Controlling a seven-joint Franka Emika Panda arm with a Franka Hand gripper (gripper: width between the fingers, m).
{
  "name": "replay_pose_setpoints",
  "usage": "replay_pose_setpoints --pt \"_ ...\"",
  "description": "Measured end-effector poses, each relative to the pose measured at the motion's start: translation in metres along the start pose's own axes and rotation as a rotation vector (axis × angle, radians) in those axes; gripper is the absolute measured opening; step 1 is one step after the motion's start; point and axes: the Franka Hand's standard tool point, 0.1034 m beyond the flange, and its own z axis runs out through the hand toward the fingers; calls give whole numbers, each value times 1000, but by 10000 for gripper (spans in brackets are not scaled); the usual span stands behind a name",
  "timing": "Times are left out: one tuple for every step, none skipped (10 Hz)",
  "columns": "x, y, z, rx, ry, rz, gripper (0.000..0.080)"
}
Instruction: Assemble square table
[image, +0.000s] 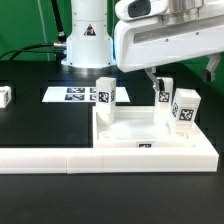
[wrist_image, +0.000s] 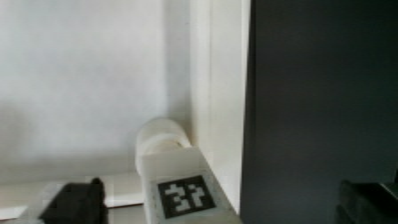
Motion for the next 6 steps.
replay_pose_setpoints --pt "0 -3 1 -51 -3 38 649" --pt "2 -2 3 -86 0 45 649" --pt "4 3 6 -94 0 49 649" --pt "4 8 8 -100 -2 53 649" --pt "7 8 8 -107 18 35 649" --pt "8 6 8 -105 24 33 649"
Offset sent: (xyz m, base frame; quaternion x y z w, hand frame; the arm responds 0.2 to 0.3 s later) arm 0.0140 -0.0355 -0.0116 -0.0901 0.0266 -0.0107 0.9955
